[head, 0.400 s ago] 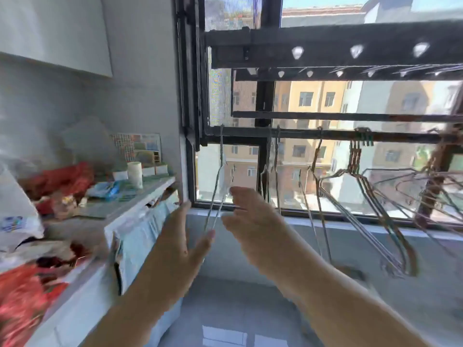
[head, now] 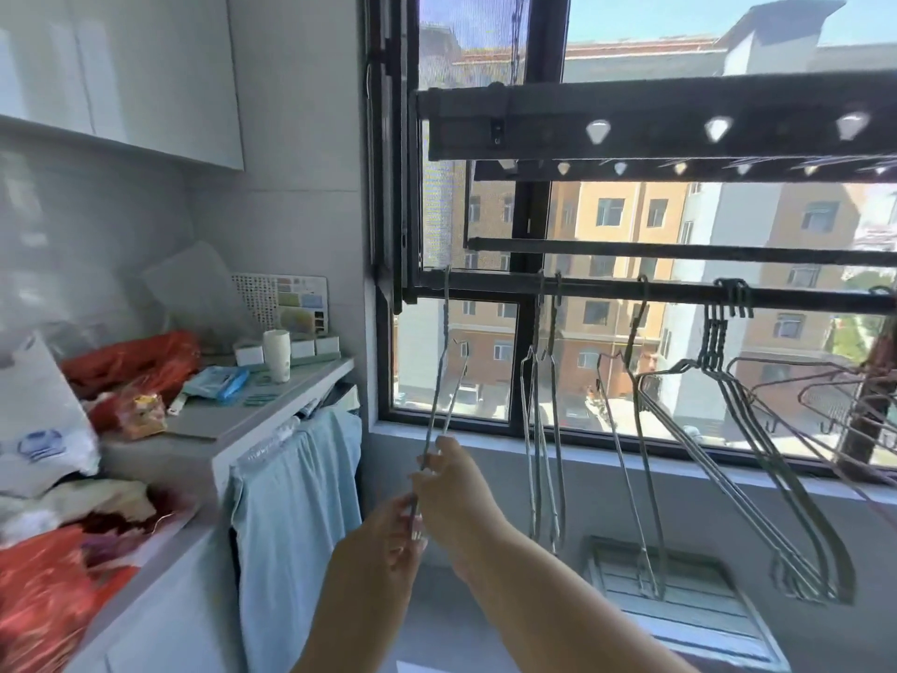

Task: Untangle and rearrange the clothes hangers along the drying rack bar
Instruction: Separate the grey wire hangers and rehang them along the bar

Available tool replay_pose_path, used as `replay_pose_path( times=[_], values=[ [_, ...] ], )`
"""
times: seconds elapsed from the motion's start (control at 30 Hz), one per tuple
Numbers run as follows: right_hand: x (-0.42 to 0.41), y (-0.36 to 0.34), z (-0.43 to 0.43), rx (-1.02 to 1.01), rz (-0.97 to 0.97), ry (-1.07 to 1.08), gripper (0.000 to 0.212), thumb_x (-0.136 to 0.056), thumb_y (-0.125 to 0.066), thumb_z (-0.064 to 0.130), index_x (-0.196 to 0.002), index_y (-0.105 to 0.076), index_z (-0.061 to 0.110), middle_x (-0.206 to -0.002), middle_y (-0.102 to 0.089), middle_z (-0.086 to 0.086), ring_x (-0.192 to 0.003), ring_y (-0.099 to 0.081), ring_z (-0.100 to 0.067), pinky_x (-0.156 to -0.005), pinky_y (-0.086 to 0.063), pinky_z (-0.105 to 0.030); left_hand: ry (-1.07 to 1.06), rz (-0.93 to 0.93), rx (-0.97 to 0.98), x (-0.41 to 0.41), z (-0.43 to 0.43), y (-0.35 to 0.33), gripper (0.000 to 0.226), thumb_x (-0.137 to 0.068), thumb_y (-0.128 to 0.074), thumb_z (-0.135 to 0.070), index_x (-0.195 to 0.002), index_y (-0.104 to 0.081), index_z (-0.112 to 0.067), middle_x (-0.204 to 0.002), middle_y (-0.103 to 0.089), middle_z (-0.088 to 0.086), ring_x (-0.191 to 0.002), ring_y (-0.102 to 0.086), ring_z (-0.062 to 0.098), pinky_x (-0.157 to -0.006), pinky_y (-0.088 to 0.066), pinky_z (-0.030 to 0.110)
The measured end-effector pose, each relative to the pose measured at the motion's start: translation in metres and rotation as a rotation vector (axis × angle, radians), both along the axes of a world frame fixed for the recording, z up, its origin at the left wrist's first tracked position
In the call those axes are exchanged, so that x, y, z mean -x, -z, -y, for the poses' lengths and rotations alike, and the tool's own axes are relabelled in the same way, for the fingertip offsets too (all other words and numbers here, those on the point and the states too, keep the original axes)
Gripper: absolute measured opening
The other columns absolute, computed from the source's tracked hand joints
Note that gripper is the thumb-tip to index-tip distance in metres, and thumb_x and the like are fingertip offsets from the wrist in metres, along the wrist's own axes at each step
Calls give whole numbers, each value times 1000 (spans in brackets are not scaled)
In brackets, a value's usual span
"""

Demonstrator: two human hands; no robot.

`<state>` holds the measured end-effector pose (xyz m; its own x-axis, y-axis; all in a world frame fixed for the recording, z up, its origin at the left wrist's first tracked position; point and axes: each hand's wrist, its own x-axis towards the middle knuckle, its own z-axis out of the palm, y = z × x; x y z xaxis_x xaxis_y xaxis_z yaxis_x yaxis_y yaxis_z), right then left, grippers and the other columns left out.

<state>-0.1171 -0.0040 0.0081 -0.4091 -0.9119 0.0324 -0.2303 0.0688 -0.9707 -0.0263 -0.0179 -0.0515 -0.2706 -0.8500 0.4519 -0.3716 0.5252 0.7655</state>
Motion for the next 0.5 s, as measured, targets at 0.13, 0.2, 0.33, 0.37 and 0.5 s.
replay_pose_path(
  times=[0.13,0.2,0.33,0.37,0.5],
  values=[
    [7,-6,3,25,94,-21,29,-88,-48,-7,-116,-50,-3,-98,-63,-12,-85,-60,-15,-88,-48,-37,-74,-32,52,0,-2,-3,34,-76,-69,-6,-99,-66,-30,-60,-57,-41,-66,-58,-18,-61,-40,-1],
    [7,-9,0,52,147,-44,26,-87,-45,-11,-113,-48,-7,-110,-62,-19,-76,-61,-8,-85,-49,-38,-98,-44,53,-3,-3,-7,27,-77,-70,-13,-98,-68,-30,-60,-64,-27,-70,-61,-11,-62,-41,0],
    [7,-12,0,53,137,-89,26,-87,-50,-8,-110,-54,4,-109,-62,-9,-96,-66,-19,-94,-49,-43,-106,-40,26,-7,-5,-14,23,-80,-67,-21,-101,-68,-31,-75,-71,-13,-73,-64,-4,-71,-48,9],
    [6,-10,1,53,114,-85,21,-86,-54,-7,-103,-55,4,-103,-62,-5,-101,-65,-24,-94,-48,-48,-103,-42,20,-8,-5,-15,23,-80,-67,-22,-100,-67,-33,-76,-71,-12,-74,-64,-4,-71,-47,7],
    [5,-5,6,70,156,-108,23,-85,-56,-6,-99,-57,12,-94,-58,3,-99,-65,-26,-92,-49,-48,-97,-65,-1,-12,-4,-11,23,-80,-67,-20,-101,-67,-31,-78,-70,-14,-75,-63,-8,-66,-42,0]
  ],
)
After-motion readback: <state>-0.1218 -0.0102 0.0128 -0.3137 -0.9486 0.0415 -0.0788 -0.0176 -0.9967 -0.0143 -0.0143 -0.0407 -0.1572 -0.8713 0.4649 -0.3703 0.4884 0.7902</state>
